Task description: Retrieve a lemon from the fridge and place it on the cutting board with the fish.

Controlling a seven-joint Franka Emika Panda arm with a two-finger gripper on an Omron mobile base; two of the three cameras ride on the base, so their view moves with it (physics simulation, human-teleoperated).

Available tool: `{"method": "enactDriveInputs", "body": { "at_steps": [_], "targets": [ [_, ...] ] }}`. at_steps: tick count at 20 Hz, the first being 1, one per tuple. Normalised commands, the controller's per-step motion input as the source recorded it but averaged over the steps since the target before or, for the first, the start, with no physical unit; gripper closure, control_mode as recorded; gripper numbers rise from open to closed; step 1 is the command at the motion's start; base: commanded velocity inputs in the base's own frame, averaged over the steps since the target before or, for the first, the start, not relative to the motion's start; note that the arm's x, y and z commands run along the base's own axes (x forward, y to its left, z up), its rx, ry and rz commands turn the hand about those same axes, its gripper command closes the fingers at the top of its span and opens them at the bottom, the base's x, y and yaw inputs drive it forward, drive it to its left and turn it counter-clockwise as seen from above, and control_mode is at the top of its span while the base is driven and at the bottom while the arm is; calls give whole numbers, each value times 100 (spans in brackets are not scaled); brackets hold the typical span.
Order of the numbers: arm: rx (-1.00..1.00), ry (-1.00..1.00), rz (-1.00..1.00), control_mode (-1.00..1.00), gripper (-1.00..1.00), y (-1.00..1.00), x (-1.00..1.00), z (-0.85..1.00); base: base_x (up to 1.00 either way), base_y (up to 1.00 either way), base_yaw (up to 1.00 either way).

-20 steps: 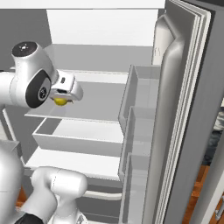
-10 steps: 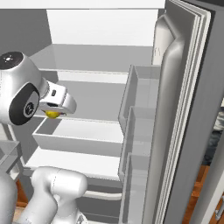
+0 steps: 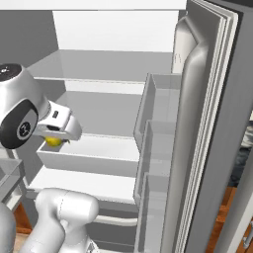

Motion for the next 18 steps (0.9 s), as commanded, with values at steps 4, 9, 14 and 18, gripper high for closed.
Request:
{"method": "enactDriveInputs", "body": {
  "at_steps": [4,9,14,18],
  "targets": [
    [0,13,0,-100,100,0,-14,-30,0,0,0],
    [0,9,0,-100,100,0,-3,-34,0,0,0],
    [0,0,0,-100,100,0,0,-8,0,0,0],
    [0,0,0,-100,100,0,0,0,0,0,0]
  ]
}}
